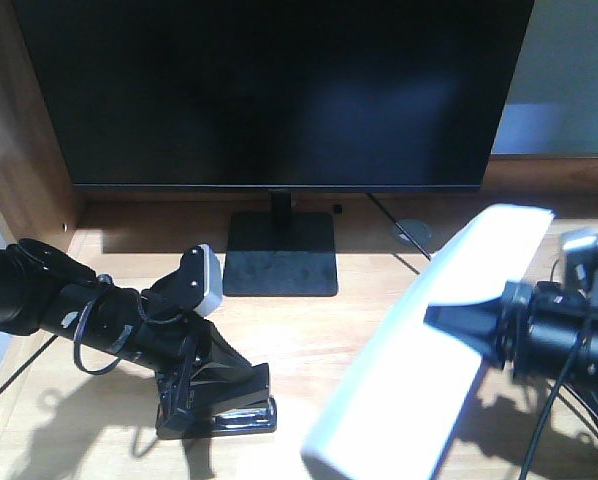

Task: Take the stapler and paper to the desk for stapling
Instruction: 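Swing the white paper with the right gripper down onto the desk beside the stapler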

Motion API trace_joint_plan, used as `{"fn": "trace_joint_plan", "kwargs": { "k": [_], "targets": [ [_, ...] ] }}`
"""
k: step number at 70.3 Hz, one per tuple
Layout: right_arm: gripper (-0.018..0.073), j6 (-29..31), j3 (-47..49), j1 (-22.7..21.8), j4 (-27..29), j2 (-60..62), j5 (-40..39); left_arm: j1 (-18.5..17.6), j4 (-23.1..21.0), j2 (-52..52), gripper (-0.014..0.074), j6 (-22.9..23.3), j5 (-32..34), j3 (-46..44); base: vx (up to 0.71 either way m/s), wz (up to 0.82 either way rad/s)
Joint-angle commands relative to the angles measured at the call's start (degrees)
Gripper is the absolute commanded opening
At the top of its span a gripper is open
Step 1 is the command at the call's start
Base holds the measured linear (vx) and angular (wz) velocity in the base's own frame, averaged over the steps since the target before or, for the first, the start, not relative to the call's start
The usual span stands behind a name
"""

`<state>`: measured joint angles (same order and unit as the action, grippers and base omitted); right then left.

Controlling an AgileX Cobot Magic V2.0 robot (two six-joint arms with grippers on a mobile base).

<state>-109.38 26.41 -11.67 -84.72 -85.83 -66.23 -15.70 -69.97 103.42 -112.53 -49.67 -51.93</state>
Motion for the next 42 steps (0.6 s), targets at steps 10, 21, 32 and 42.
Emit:
{"fn": "trace_joint_plan", "kwargs": {
  "k": [10,21,32,42],
  "targets": [
    [-0.0003,1.6,1.42,-0.29,-8.39,-1.7,-10.9,-0.24,-2.64,-2.21,-0.0006,0.51,-2.23,-1.37,0.0,0.0],
    [-0.0003,2.44,1.42,0.73,-10.34,-1.7,-10.9,-0.24,-2.64,-2.21,-0.0006,0.51,-2.23,-1.37,0.0,0.0],
    [-0.0003,3.95,1.42,8.09,-10.04,-1.7,-10.78,-0.24,-2.64,-2.21,-0.0006,0.51,-2.23,-1.37,0.0,0.0],
    [-0.0003,5.85,1.42,11.92,-8.69,-1.7,-6.62,-0.24,-2.64,-2.21,-0.0006,0.51,-2.23,-1.37,0.0,0.0]
  ]
}}
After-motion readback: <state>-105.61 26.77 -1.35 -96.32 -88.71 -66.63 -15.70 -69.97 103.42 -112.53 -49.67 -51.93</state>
